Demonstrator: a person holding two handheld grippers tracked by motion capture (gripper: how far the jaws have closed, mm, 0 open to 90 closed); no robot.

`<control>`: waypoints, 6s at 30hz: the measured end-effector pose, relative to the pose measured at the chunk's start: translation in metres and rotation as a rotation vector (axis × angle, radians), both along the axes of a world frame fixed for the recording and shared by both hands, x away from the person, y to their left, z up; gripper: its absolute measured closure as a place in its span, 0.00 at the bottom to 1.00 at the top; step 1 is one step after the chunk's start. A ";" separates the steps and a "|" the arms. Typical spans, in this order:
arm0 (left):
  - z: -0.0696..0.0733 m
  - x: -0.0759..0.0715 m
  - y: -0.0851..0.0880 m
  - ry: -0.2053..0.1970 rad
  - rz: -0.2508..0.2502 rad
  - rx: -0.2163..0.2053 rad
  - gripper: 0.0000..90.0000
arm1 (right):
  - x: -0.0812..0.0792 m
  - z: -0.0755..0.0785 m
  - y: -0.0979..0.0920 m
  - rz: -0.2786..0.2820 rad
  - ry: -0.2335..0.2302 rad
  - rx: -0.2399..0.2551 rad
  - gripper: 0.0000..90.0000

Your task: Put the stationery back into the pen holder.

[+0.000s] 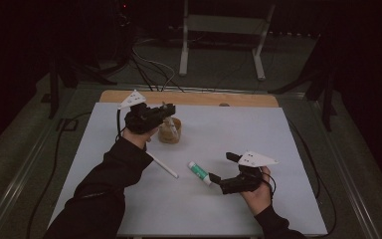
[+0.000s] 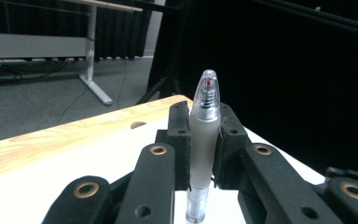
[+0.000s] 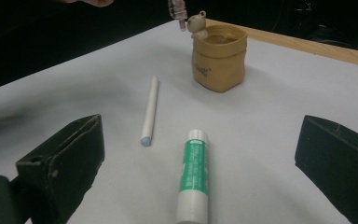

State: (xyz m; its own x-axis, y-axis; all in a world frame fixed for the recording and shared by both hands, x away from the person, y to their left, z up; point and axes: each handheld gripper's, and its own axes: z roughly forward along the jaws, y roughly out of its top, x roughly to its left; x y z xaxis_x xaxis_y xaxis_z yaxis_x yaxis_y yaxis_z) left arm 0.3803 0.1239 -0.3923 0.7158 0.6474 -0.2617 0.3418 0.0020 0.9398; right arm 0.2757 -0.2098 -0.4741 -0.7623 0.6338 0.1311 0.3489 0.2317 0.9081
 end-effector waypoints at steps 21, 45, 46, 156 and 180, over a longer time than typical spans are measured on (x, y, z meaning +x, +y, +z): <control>-0.021 0.034 0.001 -0.032 0.097 0.019 0.90 | 0.000 0.001 -0.002 0.002 -0.006 0.010 0.02; -0.047 0.051 -0.012 -0.004 0.147 0.106 0.89 | 0.000 0.000 -0.003 0.017 0.005 0.022 0.02; -0.048 0.051 -0.013 -0.001 0.147 0.109 0.89 | 0.000 0.000 -0.003 0.017 0.006 0.022 0.02; -0.086 -0.118 0.012 0.008 -0.306 0.118 0.00 | -0.008 -0.022 0.012 0.019 0.090 -0.123 0.07; -0.104 -0.132 0.011 0.022 -0.302 0.162 0.00 | 0.000 -0.046 0.042 -0.070 0.157 -0.324 0.42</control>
